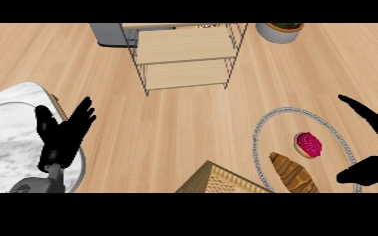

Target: Pick the cupcake from the placemat and place it in the tiered shelf

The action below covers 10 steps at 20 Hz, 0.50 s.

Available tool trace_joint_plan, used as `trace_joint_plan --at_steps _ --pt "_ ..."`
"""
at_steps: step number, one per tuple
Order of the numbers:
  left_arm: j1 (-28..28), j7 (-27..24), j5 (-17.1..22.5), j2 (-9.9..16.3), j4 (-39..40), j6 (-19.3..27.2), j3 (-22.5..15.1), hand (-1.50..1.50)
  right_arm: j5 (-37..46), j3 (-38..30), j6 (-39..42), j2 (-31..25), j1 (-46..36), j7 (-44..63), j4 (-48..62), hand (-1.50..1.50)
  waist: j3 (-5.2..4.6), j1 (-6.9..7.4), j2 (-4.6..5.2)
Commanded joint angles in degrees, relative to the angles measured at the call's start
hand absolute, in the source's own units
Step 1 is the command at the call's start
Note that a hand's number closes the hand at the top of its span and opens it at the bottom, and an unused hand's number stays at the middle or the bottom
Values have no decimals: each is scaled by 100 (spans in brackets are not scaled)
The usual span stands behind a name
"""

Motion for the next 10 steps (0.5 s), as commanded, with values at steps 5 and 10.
trace_joint_plan --at_steps 5,10 --pt "140 -11 35 -76 131 -130 1 0 569 379 -257 498 -159 328 228 -150 203 180 427" --pt "319 -112 -55 -135 -11 -168 -83 0 940 448 -322 539 -52 313 368 -150 205 148 406"
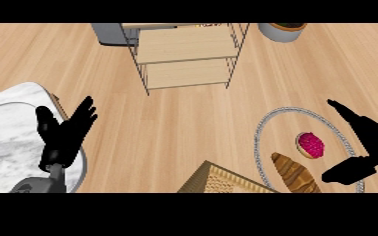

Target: Pick the cupcake from the placemat and place it in the tiered shelf

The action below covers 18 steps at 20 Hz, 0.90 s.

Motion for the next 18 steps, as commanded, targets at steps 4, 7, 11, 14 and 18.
trace_joint_plan --at_steps 4,7,11,14,18 --pt "-102 192 -8 -114 96 -20 -40 0 713 263 -221 398 -334 62 623 -150 164 135 368" --pt "267 -124 -93 -125 122 -101 -58 0 736 147 -134 395 -489 67 692 -150 160 140 358" --pt "44 85 -24 -39 83 -53 142 0 787 -15 -501 622 -179 -841 1222 -150 168 86 358" --pt "48 250 -131 -244 -64 134 -8 0 942 78 -567 761 -108 -881 1073 -150 165 53 344" --pt "-65 36 -77 -160 289 -121 153 0 1017 34 -591 960 -277 -1325 1721 -150 164 60 360"
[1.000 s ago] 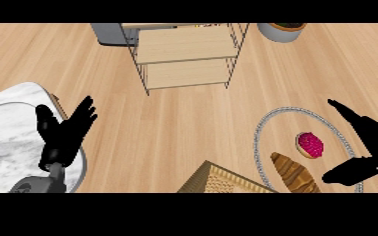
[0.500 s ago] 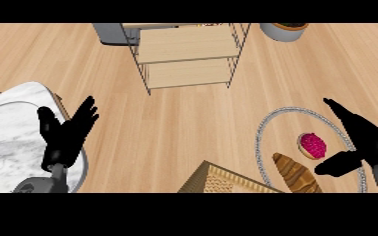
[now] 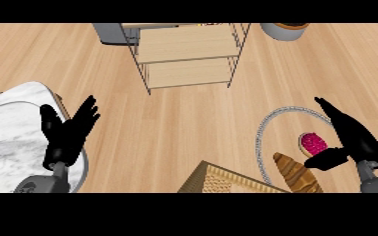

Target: Pick the cupcake from the placemat and place it in the tiered shelf

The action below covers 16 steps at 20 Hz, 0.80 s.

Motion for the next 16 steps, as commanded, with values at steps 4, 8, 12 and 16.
trace_joint_plan --at_steps 4,8,12,16 --pt "46 147 -11 78 -14 -98 19 0 266 598 783 -39 -133 -615 469 150 95 174 317" --pt "64 182 -99 -98 -12 51 -38 0 185 390 740 51 -197 -1129 648 150 97 60 305" --pt "17 13 -203 -150 152 112 3 0 399 506 370 455 -153 -1297 613 150 95 27 307" --pt "150 91 -89 -178 -56 -56 -66 0 751 1209 488 1290 -621 -312 -143 150 81 148 291"
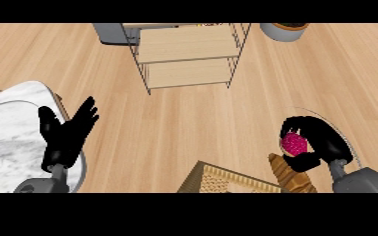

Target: Pick the cupcake from the placemat and place it in the tiered shelf

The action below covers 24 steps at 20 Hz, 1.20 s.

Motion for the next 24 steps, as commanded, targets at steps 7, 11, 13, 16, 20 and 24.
trace_joint_plan --at_steps 7,11,13,16,20,24 --pt "-77 119 -73 -114 204 -93 -195 0 953 1821 -114 2795 -1368 2041 -585 150 110 339 292" --pt "7 104 -64 -89 166 -24 -93 0 1025 1688 -520 2884 -1853 2194 -930 150 111 257 230" --pt "-95 267 23 74 126 -112 23 0 1119 1618 -857 2971 -2016 2296 -1006 150 119 217 222" --pt "-62 163 -88 -44 204 39 -16 0 1375 1643 -925 2937 -2492 2718 -1331 150 107 119 181" --pt "20 173 -8 57 194 -75 64 0 1565 1356 -925 2937 -3221 3548 -1625 150 105 88 157" --pt "32 172 -82 -113 143 41 -54 0 1641 1101 -578 2962 -3984 4403 -1842 150 112 74 182"
